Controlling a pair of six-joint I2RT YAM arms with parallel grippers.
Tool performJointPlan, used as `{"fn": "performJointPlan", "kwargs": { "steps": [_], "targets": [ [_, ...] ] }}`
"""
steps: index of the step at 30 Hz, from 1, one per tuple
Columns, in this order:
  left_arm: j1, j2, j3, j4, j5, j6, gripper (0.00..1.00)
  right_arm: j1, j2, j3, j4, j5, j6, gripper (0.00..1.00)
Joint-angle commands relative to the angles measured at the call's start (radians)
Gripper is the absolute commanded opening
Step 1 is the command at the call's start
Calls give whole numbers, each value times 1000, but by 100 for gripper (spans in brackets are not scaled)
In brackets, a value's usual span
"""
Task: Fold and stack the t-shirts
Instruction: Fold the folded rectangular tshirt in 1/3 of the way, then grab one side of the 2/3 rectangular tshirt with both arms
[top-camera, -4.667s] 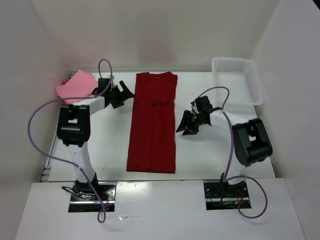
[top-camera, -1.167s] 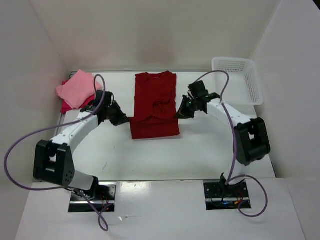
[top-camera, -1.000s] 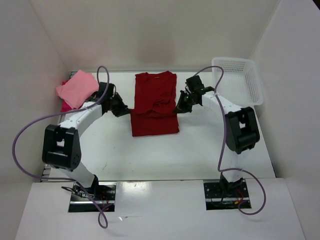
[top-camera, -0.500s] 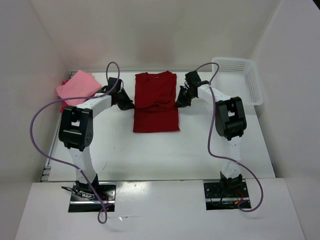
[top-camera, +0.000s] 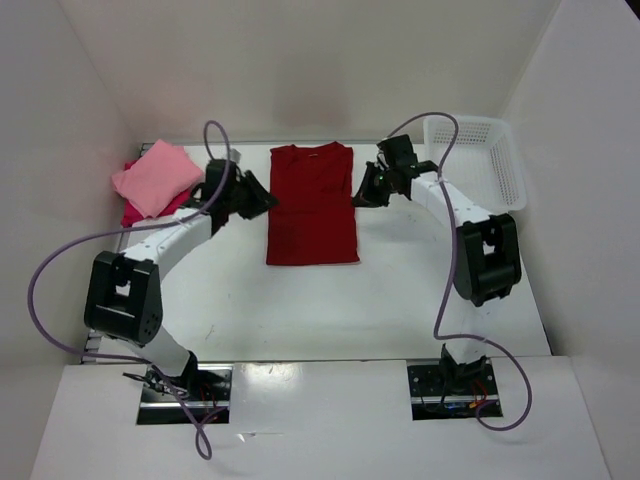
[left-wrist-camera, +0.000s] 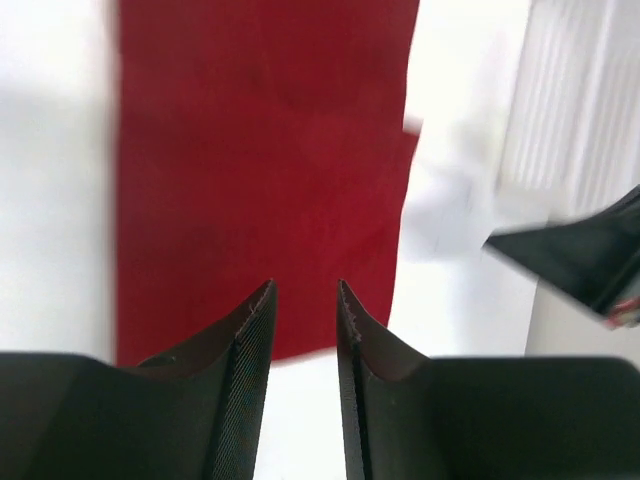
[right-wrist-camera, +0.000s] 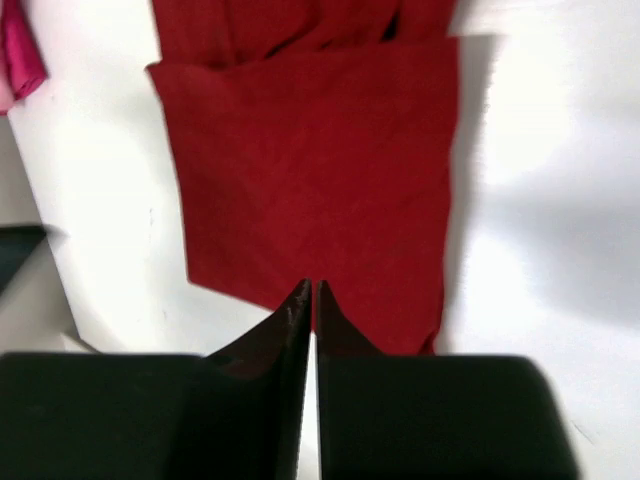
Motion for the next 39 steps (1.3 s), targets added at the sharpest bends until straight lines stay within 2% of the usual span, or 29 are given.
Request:
{"fn": "performJointPlan", "kwargs": {
  "steps": [1, 3, 14, 20, 22, 23, 28, 30, 35, 39],
  "targets": [
    [-117, 33, -111, 51, 38, -31, 38, 69, -44, -104, 45, -45, -2, 5],
    [-129, 50, -137, 65, 38, -42, 38, 91, -21, -139, 58, -45, -2, 1],
    [-129, 130, -295, 31, -24, 9, 38, 103, 8, -355, 92, 62, 52, 4],
    [-129, 24, -427, 31, -74, -2, 43, 103, -45, -483, 141, 26, 75, 4],
    [-129, -29, -440, 4, -74, -2, 51, 103, -93, -483, 141, 14, 75, 8],
    [-129, -95, -440, -9, -94, -2, 55, 103, -113, -483, 126, 13, 75, 15],
    [-99, -267, -418, -73, -140, 7, 57, 82, -206, -469, 101, 24, 75, 37],
    [-86, -267, -418, -84, -151, 7, 57, 68, -216, -484, 111, 24, 75, 42],
    [-86, -163, -449, -55, -97, 7, 57, 58, -206, -523, 120, 24, 75, 47],
    [-86, -100, -460, -7, -87, 7, 51, 48, -171, -534, 141, 12, 84, 52]
  ]
}}
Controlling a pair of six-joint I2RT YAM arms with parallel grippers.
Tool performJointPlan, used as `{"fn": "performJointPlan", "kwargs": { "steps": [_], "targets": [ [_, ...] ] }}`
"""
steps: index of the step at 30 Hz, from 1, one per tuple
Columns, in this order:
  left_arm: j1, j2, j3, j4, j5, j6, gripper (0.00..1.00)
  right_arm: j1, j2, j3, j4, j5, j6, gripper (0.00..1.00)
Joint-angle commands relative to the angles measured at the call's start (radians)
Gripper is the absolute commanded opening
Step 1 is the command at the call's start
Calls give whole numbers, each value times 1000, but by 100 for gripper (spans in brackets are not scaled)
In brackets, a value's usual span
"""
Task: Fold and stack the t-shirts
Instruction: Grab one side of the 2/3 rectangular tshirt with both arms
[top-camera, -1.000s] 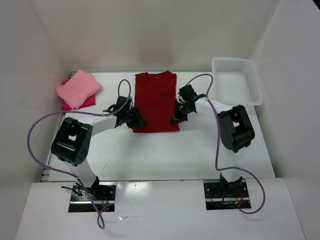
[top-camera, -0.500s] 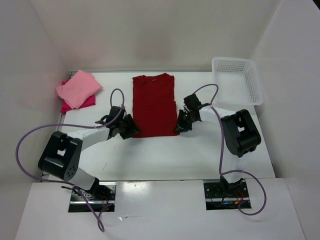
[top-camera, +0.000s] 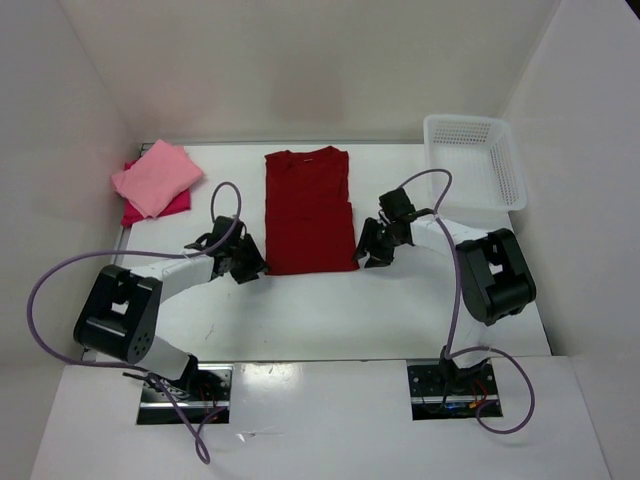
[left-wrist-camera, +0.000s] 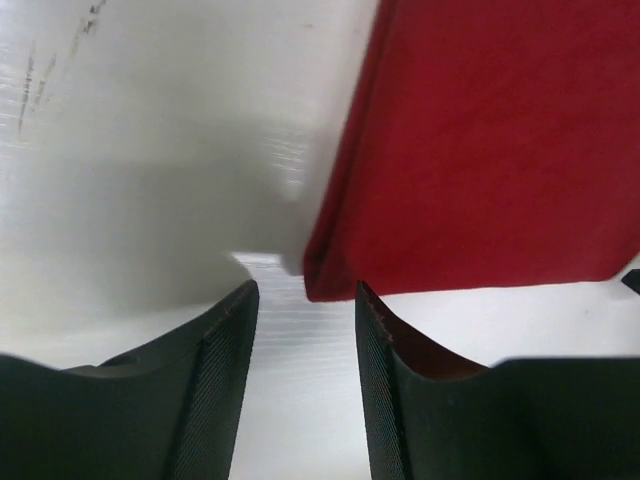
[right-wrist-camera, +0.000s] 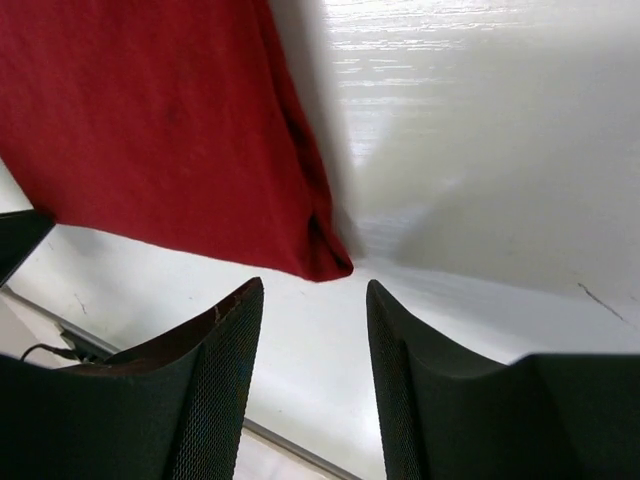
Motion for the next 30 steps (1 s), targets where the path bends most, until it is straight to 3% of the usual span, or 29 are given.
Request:
{"fn": "performJointPlan", "kwargs": {
  "steps": [1, 6, 16, 21, 26, 29, 30],
  "targets": [
    [1, 28, 2, 43, 17, 24, 51, -16, 29, -6, 22, -11, -1, 52],
    [1, 120, 27, 66, 54, 35, 45, -16, 86, -6, 53, -45, -1, 50],
    [1, 91, 4, 58, 54, 26, 11, -16, 106, -15, 92, -66, 8, 0],
    [1, 36, 14, -4, 63, 35, 0, -16, 5, -60, 63, -46, 17, 0],
    [1, -97, -61, -75, 138, 44, 0, -7, -145, -208, 8, -46, 52, 0],
    [1, -240, -137, -167, 162, 32, 0, 63, -273, -310, -39, -57, 126, 0],
    [1, -284, -162, -214, 201, 20, 0, 136, -306, -322, -65, -68, 157, 0]
  ]
}}
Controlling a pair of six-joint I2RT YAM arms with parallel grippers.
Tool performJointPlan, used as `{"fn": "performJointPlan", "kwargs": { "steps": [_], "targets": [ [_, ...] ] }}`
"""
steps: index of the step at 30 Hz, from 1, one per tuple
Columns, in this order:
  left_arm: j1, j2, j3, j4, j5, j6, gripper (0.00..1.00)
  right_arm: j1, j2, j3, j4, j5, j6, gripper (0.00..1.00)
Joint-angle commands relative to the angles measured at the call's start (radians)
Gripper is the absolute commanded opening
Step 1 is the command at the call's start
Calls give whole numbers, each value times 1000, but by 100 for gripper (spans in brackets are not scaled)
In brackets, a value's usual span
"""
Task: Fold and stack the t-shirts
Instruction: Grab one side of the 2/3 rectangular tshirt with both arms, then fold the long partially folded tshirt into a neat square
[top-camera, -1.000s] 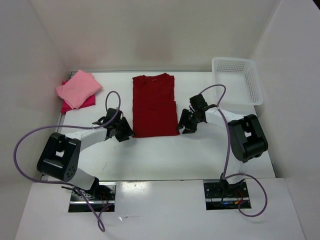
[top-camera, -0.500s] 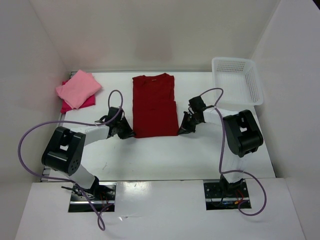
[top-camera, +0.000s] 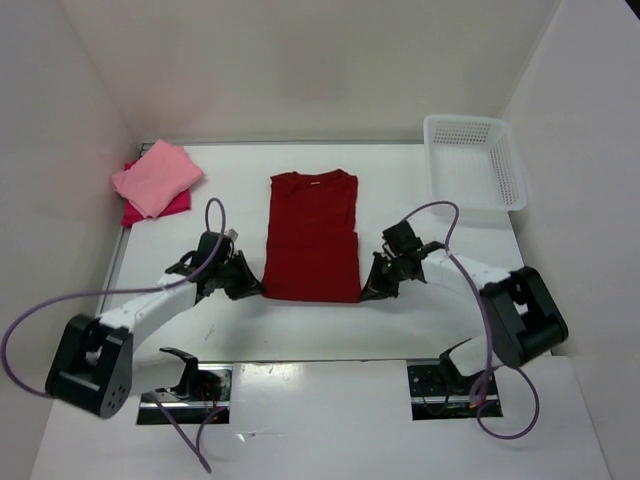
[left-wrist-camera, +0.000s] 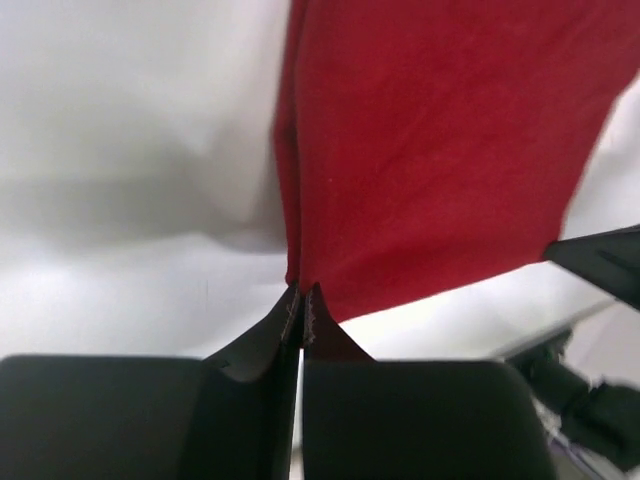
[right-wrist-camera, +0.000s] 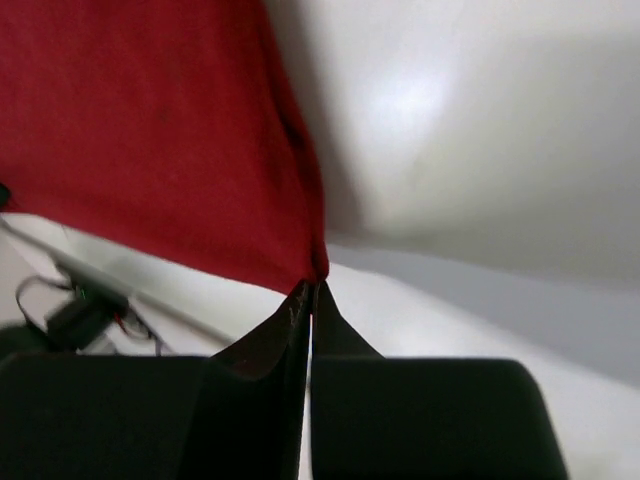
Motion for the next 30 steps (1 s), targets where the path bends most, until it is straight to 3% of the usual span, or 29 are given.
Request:
{"fn": "performJointPlan", "kwargs": {
  "steps": [1, 5, 9, 13, 22, 30],
  "targets": [
    [3, -196, -90, -165, 78, -30, 0, 131, -165, -58, -107, -1, 126, 0],
    [3, -390, 9, -330, 112, -67, 0, 143, -326, -36, -231, 22, 145, 0],
    [46, -236, 231, -379, 100, 8, 0, -19, -276, 180, -300, 6, 12, 0],
    [149, -62, 388, -284, 88, 92, 0, -97, -99, 407, -269, 26, -102, 0],
    [175, 405, 733, -100, -44, 130, 0, -168, 420, 927, -192, 68, -173, 0],
    [186, 676, 888, -17, -99, 105, 3, -188, 716, 1192, -202, 55, -182, 0]
  ]
}}
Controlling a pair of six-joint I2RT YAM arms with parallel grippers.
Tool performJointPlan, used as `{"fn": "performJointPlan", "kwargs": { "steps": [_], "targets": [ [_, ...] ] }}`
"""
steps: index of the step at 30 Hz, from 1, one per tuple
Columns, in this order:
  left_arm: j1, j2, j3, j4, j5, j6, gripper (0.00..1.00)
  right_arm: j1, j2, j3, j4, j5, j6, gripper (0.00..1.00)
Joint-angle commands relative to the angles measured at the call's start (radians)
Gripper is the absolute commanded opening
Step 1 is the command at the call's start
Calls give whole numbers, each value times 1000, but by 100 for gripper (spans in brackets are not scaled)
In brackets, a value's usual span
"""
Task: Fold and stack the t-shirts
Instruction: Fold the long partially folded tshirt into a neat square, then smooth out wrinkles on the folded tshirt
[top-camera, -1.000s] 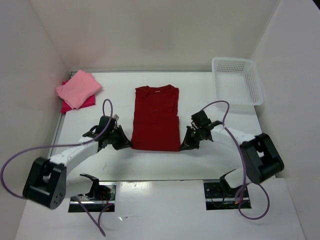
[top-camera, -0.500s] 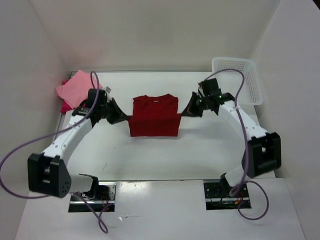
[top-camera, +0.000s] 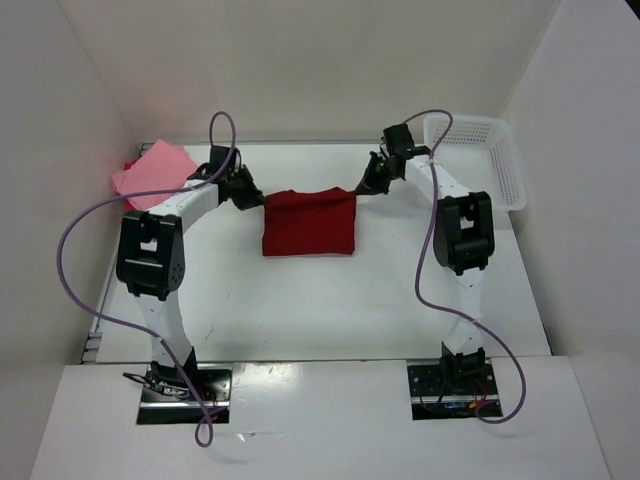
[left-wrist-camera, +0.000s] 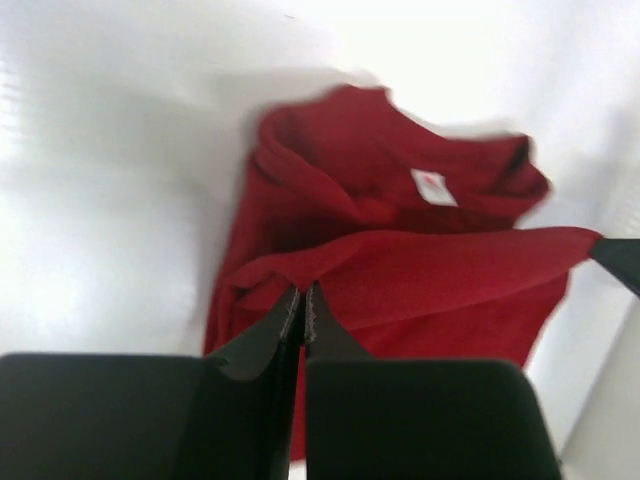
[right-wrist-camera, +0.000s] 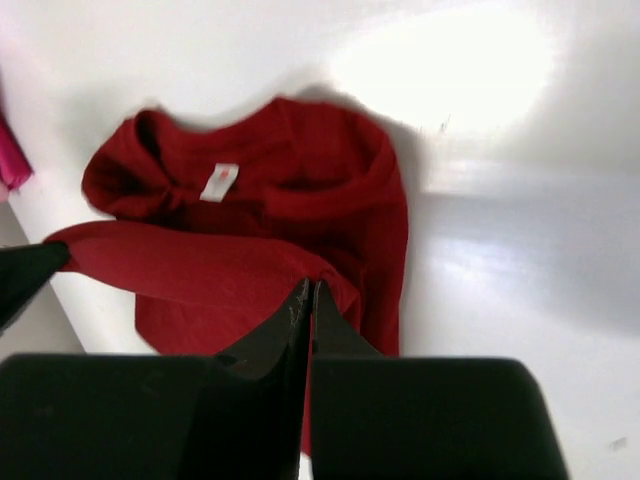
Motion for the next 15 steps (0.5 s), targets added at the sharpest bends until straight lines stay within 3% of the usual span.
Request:
{"fn": "performJointPlan", "kwargs": {
  "steps": [1, 5, 6, 7, 9, 12, 15],
  "targets": [
    [24, 58, 62, 66, -71, 4, 5, -17, 65, 130, 13, 51, -22, 0],
    [35, 107, 121, 109, -57, -34, 17, -26, 134, 242, -11, 51, -2, 10],
    [35, 98, 121, 126, -57, -35, 22, -26, 145, 242, -11, 51, -1, 20],
    [35, 84, 121, 168, -48, -50, 36, -26, 133, 242, -1, 51, -1, 25],
    [35, 46, 121, 181, -39, -71, 44, -26, 113, 242, -1, 42, 9, 36],
    [35, -9, 98, 224, -5, -81, 48, -26, 54, 242, -11, 33, -9, 45],
    [-3, -33, 32, 224, 62, -90, 46, 13, -76, 106, 18, 33, -23, 45]
  ]
}}
